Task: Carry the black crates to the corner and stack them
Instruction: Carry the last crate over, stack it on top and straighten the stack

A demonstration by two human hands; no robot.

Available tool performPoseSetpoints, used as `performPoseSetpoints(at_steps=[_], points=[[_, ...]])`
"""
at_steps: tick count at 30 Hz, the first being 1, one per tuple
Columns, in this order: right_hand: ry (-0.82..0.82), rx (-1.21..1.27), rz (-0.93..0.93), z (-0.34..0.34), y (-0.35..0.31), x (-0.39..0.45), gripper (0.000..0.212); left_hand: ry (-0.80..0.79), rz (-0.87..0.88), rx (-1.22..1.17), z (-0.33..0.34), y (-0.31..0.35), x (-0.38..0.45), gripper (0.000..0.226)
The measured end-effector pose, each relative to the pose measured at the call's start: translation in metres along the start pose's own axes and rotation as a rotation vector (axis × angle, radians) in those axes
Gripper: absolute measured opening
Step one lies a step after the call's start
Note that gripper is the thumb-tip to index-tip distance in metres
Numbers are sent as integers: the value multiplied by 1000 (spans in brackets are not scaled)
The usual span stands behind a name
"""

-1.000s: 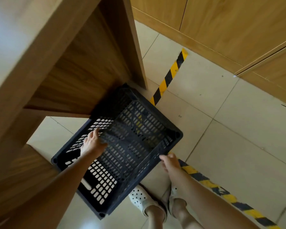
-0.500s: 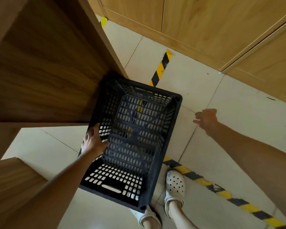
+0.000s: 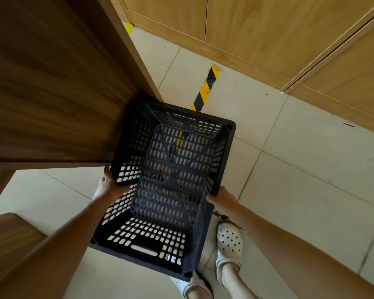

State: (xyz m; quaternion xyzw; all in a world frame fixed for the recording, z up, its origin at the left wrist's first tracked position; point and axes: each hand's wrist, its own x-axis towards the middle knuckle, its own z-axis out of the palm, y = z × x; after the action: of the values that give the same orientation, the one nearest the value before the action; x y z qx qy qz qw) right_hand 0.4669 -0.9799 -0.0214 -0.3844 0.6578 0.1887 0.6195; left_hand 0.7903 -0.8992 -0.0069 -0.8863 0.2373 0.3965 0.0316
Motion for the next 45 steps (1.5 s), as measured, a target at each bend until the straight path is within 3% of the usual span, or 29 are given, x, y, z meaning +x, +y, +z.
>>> performPoseSetpoints(at_steps=[3,7,11,14,20,29,36,39,45], points=[[72,83,43,-5,0,1,32,-39,-95,-111,0,-14,9,84],[11,24,31,-12,4,5,37,-37,-142,-188,-4,-13,10,64],[26,98,137,-32,11,-7,40,-102,-89,-105,-10,1,-4,57],[40,64,176,-55,11,-37,26,-109,-15,28,-15,30,-35,50],[92,-8,142,-111,19,-96,25,-129,90,207,-26,67,-98,52],[168,67,61,-212,9,-207,41,-264,296,260,-86,167,-190,46],[257,-58,10,-273,7,-329,41,-213,358,272,-150,225,-284,47],[285,-72,-11,-299,14,-385,42,-194,439,289,-180,255,-339,32],[453,18,-31,-328,30,-444,45,-134,525,451,-210,322,-389,44]])
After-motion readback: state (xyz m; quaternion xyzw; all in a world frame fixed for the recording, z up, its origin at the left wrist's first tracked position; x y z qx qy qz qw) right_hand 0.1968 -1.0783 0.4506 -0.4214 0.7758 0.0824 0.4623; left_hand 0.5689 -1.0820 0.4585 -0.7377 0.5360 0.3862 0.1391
